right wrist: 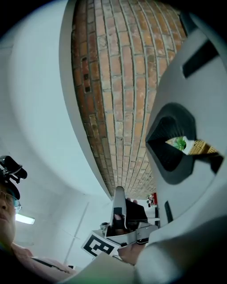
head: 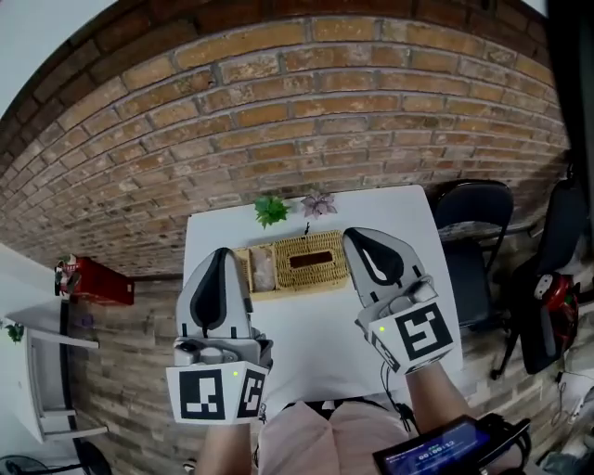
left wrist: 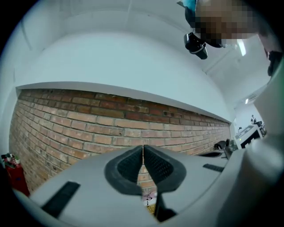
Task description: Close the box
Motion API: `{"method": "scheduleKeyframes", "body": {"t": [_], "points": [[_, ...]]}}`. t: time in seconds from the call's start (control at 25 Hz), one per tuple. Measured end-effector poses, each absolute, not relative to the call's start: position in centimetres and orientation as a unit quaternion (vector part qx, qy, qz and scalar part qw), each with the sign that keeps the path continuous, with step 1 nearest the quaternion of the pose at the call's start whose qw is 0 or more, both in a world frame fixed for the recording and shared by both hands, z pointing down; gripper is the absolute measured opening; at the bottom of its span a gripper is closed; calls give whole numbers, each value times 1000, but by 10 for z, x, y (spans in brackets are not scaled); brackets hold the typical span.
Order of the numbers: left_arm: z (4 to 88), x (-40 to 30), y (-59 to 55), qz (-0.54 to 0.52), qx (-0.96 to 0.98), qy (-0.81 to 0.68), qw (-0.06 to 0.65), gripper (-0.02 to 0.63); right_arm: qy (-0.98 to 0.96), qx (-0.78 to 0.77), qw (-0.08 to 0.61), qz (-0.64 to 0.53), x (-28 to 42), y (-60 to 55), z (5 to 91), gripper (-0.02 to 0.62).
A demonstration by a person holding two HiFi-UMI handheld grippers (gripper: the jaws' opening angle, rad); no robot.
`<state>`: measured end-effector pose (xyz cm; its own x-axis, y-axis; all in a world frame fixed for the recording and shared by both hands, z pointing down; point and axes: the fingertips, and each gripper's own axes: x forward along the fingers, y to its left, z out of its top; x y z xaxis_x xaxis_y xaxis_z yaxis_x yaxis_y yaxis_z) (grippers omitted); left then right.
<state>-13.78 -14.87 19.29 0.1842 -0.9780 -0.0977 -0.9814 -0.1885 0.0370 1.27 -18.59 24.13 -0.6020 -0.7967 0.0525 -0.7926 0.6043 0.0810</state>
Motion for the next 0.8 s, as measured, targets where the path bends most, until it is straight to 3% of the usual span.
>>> {"method": "scheduleKeyframes", "body": {"t": [0.8], "points": [[186, -130, -142, 51, -775, 630, 21, 15, -886, 460, 40, -46, 17, -174, 225, -3]]}}
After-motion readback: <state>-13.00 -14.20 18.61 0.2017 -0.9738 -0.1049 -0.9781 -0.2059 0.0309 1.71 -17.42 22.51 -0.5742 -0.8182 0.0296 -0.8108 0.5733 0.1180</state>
